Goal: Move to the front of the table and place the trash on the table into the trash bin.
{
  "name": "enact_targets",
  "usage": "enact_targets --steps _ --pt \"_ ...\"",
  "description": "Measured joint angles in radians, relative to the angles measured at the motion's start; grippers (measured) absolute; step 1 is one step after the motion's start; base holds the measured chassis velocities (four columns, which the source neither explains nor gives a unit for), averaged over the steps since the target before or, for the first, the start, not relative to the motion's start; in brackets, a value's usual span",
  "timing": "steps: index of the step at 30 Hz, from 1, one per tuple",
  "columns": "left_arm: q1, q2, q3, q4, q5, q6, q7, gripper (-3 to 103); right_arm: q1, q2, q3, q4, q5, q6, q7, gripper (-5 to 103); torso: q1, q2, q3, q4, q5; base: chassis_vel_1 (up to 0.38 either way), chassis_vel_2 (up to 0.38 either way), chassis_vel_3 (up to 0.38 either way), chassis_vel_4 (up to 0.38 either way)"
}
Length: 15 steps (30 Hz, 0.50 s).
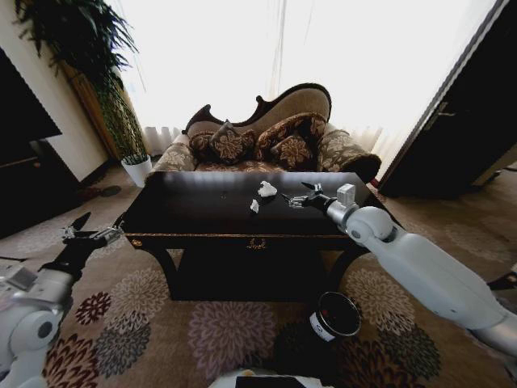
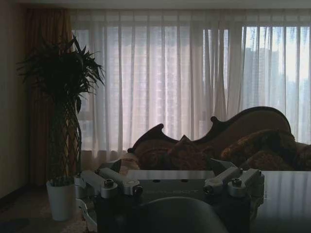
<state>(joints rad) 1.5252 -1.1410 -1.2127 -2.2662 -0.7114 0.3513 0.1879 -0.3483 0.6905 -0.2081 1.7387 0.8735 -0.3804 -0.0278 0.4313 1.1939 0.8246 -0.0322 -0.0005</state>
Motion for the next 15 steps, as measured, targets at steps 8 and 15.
enact_targets --steps 8,15 --pt "-0.003 -0.003 0.001 0.015 0.001 0.0 0.0 100 0.156 0.092 -0.138 -0.178 -0.007 0.026 -0.024 100 0.0 0.0 0.0 0.0 0.0002 0.0 0.0 0.0 0.0" --pt "-0.007 -0.007 0.009 0.02 0.004 0.0 0.0 100 0.198 0.122 -0.178 -0.251 -0.007 0.053 -0.054 100 0.0 0.0 0.0 0.0 0.0002 0.0 0.0 0.0 0.0"
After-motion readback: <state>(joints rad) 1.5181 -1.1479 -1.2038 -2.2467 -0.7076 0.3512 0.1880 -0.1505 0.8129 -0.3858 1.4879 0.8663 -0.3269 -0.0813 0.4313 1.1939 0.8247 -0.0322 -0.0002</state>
